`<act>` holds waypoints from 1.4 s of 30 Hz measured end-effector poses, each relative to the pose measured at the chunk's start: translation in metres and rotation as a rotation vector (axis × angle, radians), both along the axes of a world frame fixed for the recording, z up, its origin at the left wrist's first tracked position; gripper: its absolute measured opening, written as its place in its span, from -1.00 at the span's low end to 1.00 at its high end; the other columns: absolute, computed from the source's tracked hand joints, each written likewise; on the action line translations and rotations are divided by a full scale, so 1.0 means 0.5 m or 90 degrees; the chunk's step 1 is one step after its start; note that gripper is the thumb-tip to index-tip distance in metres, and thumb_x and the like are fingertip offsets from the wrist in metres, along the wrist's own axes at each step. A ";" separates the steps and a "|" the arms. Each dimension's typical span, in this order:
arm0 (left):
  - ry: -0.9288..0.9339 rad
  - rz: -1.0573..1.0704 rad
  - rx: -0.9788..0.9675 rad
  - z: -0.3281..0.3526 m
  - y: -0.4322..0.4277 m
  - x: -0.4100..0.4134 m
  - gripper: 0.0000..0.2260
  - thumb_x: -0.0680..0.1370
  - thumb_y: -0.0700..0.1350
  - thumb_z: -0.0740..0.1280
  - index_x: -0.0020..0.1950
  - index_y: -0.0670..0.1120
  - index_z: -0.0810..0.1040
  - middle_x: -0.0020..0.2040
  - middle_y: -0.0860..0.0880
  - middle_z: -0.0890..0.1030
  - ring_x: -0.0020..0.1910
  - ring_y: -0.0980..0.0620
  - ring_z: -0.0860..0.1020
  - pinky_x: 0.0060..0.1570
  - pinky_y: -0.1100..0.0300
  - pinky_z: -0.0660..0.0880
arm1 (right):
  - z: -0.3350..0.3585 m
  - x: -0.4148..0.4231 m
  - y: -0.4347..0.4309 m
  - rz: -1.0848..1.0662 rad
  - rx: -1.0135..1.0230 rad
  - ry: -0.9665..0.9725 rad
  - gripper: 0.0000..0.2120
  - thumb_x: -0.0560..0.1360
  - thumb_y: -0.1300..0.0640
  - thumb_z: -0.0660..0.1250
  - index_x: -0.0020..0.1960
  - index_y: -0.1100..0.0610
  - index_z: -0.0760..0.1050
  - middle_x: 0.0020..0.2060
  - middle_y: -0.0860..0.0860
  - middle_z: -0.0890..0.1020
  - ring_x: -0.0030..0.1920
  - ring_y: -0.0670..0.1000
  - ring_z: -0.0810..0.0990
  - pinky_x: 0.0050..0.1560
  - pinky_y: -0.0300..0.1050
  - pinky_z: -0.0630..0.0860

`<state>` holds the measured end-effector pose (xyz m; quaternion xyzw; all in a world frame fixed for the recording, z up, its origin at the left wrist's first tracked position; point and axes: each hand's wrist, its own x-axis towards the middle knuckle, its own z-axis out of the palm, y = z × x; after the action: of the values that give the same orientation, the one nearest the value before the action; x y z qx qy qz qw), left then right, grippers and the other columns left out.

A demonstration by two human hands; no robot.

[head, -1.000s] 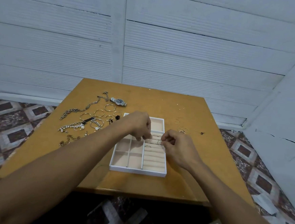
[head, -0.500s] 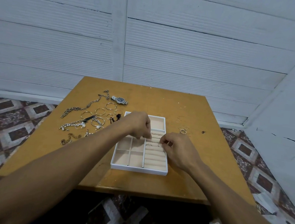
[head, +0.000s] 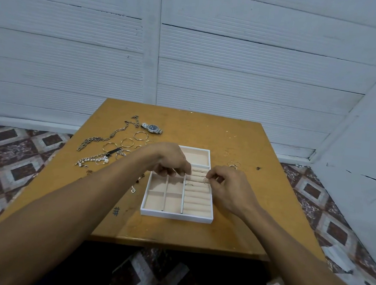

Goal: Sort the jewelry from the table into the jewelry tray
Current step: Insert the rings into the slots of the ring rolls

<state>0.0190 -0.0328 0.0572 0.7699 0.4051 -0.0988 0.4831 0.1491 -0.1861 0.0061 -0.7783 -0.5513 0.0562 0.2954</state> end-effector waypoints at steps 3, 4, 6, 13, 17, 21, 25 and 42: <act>0.009 0.013 -0.017 0.003 0.001 -0.003 -0.91 0.48 -0.12 0.36 -0.09 -0.14 0.57 -0.31 0.00 0.56 -0.45 0.07 0.38 -0.48 0.28 0.26 | -0.002 0.002 -0.002 0.006 -0.001 -0.001 -0.88 0.48 0.22 0.33 -0.09 0.06 0.63 -0.24 -0.16 0.58 -0.23 -0.17 0.51 -0.25 -0.38 0.35; 0.003 0.015 -0.027 0.004 0.001 -0.004 -0.91 0.49 -0.13 0.36 -0.09 -0.14 0.57 -0.30 0.00 0.56 -0.46 0.08 0.38 -0.49 0.28 0.26 | -0.004 0.003 -0.002 0.008 -0.003 -0.002 -0.88 0.48 0.22 0.33 -0.08 0.07 0.63 -0.23 -0.15 0.59 -0.22 -0.16 0.51 -0.24 -0.38 0.35; -0.018 0.010 -0.030 0.007 0.001 -0.009 -0.91 0.51 -0.15 0.35 -0.05 -0.16 0.59 -0.27 -0.01 0.57 -0.44 0.09 0.40 -0.48 0.29 0.30 | -0.006 0.004 -0.003 0.008 -0.002 -0.002 -0.88 0.48 0.22 0.33 -0.07 0.08 0.64 -0.23 -0.14 0.61 -0.22 -0.15 0.52 -0.23 -0.41 0.35; -0.173 -0.053 0.164 -0.014 -0.007 -0.010 -0.91 0.55 -0.16 0.35 -0.06 -0.16 0.63 -0.15 -0.08 0.68 -0.25 0.08 0.64 -0.26 0.26 0.57 | 0.004 0.006 -0.006 -0.010 0.034 0.050 -0.89 0.46 0.23 0.35 -0.14 0.07 0.63 -0.29 -0.14 0.62 -0.25 -0.14 0.53 -0.20 -0.26 0.45; -0.190 -0.112 0.320 -0.029 -0.020 -0.015 -0.93 0.53 -0.09 0.37 -0.12 -0.06 0.62 -0.28 0.08 0.64 -0.33 0.19 0.60 -0.36 0.45 0.41 | 0.007 0.008 -0.010 -0.005 0.035 0.044 -0.89 0.46 0.24 0.34 -0.12 0.09 0.63 -0.25 -0.09 0.64 -0.23 -0.11 0.55 -0.17 -0.21 0.48; -0.176 -0.169 0.452 -0.046 -0.030 -0.022 -0.90 0.53 -0.08 0.35 -0.04 -0.02 0.66 -0.12 0.07 0.66 -0.14 0.17 0.56 -0.17 0.33 0.44 | 0.004 0.011 -0.012 -0.003 0.026 0.042 -0.87 0.45 0.24 0.33 -0.13 0.08 0.63 -0.26 -0.09 0.63 -0.22 -0.09 0.55 -0.17 -0.18 0.49; -0.185 -0.185 0.472 -0.057 -0.038 -0.023 -0.87 0.53 -0.08 0.36 0.01 -0.05 0.67 -0.07 0.04 0.69 -0.08 0.14 0.58 -0.04 0.28 0.49 | 0.003 0.013 -0.012 -0.010 0.027 0.052 -0.87 0.45 0.24 0.33 -0.13 0.06 0.63 -0.26 -0.10 0.63 -0.21 -0.11 0.55 -0.18 -0.21 0.48; -0.269 -0.095 0.375 -0.080 -0.047 -0.016 -0.92 0.46 -0.17 0.41 -0.11 -0.02 0.66 -0.21 0.10 0.63 -0.21 0.18 0.56 -0.13 0.31 0.49 | 0.004 0.011 -0.017 -0.002 0.025 0.042 -0.86 0.45 0.26 0.32 -0.12 0.08 0.63 -0.30 -0.16 0.59 -0.23 -0.12 0.54 -0.19 -0.19 0.49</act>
<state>0.0112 -0.0561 0.0172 0.9069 0.2502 0.1479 0.3050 0.1546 -0.1945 0.0083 -0.7706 -0.5412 0.0707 0.3290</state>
